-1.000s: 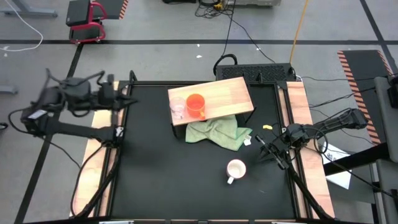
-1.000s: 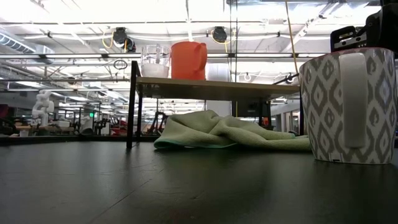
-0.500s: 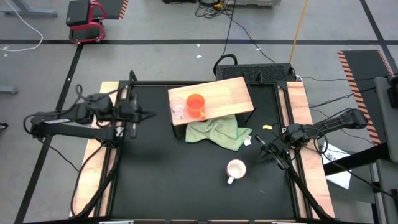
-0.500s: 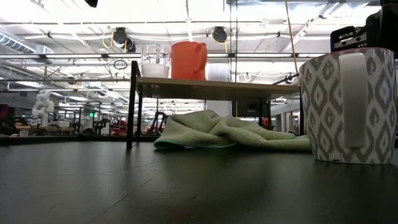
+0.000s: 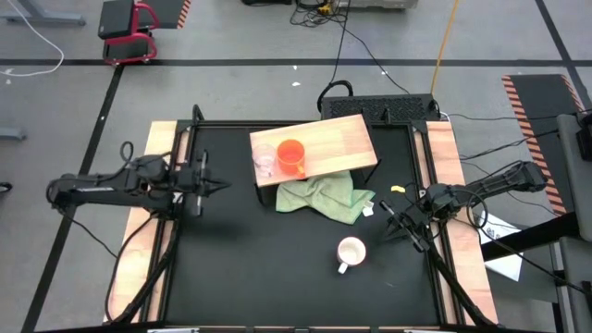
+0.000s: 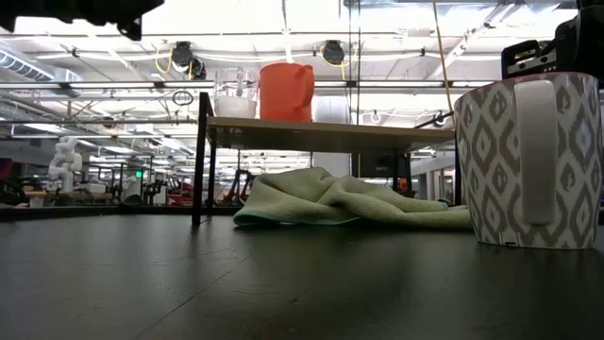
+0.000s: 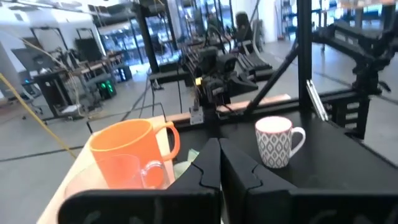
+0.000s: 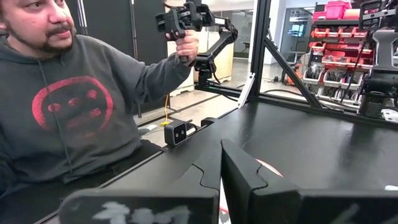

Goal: Stack small to large cups/mugs on shelf
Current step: Put white cup on the shelf

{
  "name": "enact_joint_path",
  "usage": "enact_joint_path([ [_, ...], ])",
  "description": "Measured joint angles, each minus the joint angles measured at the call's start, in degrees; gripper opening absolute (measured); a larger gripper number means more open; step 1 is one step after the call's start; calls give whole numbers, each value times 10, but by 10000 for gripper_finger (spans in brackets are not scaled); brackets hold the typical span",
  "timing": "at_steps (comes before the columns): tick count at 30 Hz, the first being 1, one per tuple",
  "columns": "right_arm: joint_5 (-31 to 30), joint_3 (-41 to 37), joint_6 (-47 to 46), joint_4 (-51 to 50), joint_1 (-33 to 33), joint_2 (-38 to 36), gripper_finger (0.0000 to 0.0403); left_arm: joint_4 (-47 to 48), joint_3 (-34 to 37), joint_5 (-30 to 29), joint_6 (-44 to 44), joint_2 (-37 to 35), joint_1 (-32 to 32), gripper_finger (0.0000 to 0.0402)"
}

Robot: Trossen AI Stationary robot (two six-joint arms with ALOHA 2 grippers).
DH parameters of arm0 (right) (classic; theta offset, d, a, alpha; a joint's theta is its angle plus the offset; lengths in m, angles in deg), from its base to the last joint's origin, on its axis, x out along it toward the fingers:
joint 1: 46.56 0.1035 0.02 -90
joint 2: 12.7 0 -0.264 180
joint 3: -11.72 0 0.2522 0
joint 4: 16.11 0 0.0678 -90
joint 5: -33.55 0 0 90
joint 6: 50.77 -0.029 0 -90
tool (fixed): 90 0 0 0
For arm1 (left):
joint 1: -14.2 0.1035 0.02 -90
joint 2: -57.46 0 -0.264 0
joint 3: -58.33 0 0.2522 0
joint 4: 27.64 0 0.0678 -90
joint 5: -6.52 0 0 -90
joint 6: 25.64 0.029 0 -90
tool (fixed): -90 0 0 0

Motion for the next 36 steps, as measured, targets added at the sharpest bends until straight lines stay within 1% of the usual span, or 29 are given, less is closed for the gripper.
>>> enact_joint_path([
  [4,0,0,2,0,0,0,0,10,25,-8,-20,-40,0,0],
  [6,0,0,3,0,0,0,0,18,34,-11,-31,-50,0,0],
  [9,0,0,3,0,0,0,0,26,51,-13,-45,-53,0,0],
  [11,0,0,4,0,0,0,0,27,65,-13,-39,-53,-2,0],
  [15,0,0,4,0,0,0,0,9,93,-36,-23,-53,-4,0],
  [19,0,0,4,0,0,0,0,-38,124,-10,-5,-53,-4,0],
  [22,0,0,4,0,0,0,0,-64,147,-2,-2,-54,-4,0],
  [27,0,0,7,0,0,0,0,-97,177,43,10,-54,-4,0],
  [32,0,0,14,0,0,0,0,-98,199,46,26,-57,-4,0],
  [36,0,0,15,0,0,0,0,-95,200,47,26,-57,-4,0],
])
